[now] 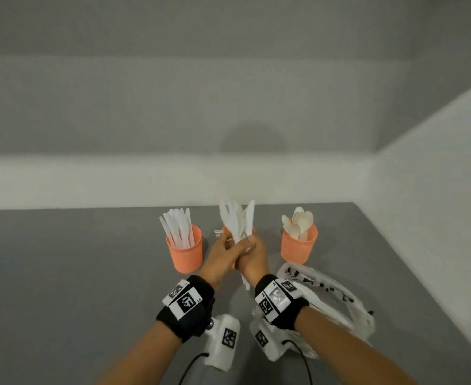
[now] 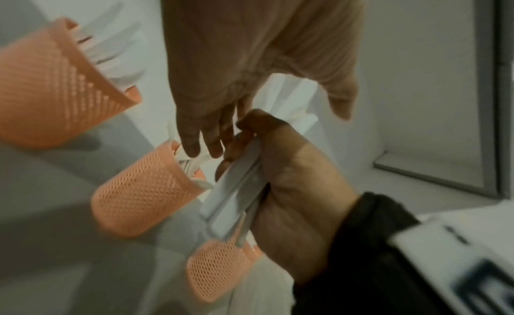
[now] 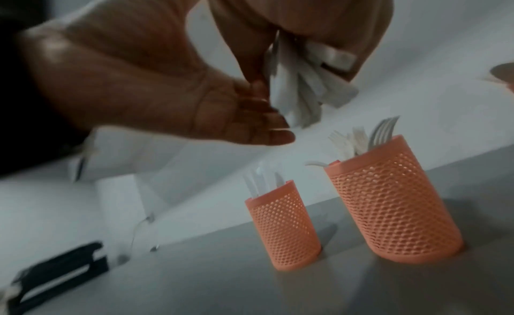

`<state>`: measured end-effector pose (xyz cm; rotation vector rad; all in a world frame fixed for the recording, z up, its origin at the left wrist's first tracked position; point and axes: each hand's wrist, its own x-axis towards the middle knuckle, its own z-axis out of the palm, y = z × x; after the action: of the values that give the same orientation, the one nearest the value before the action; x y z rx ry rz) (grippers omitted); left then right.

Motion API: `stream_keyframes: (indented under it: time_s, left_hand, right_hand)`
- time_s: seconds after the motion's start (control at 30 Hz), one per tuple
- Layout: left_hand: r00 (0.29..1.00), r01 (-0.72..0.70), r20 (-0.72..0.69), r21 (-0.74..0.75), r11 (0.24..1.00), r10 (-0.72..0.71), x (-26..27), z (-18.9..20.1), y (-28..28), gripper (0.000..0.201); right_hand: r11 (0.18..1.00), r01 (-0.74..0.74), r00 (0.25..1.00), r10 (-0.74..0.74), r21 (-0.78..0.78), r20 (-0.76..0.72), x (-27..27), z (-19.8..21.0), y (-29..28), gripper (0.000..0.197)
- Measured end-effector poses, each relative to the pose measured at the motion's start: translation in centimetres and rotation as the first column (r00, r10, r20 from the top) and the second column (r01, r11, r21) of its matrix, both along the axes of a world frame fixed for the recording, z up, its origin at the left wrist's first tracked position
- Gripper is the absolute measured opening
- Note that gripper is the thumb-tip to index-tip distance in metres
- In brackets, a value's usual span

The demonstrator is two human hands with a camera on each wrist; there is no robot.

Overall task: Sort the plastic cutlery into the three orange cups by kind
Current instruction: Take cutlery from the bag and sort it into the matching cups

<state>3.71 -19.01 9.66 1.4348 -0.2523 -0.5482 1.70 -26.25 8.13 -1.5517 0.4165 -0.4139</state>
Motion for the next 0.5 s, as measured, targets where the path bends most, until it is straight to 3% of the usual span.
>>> stream_keyframes:
  time_s: [0.1,0.2,0.27,0.4,0.5]
  left_hand:
    - [0.984,-0.160,0.084,0.043,0.986,0.156,0.4,0.4,-0.1,0.033]
    - [0.979,-0.205,0.007,0.034,0.978,0.205,1.3,0.3,0.4,0.030]
    - [0.993,-0.117,-0.030,0.016,0.993,0.117,1.8,0.2,0.9,0.026]
    - [0.988,0.133,-0.075,-0.012,0.991,-0.133,1.9,0.7,1.5,0.023]
    - [0.977,0.198,-0.077,-0.026,0.980,-0.199,2.2,0.7,1.9,0.027]
  right_hand:
    - [0.968,-0.132,0.991,0.128,-0.214,-0.031,-0.8,-0.1,0.8,0.019]
    - [0.962,-0.238,0.964,0.218,-0.132,-0.150,-0.7,-0.6,0.9,0.037]
    - [0.936,-0.341,0.932,0.325,-0.085,-0.159,-0.7,-0.4,0.4,0.037]
    - [0.825,-0.544,0.793,0.565,0.152,-0.228,-1.1,0.5,-0.5,0.014]
    - [0.817,-0.522,0.797,0.570,0.246,-0.202,-1.3,0.6,-0.1,0.011]
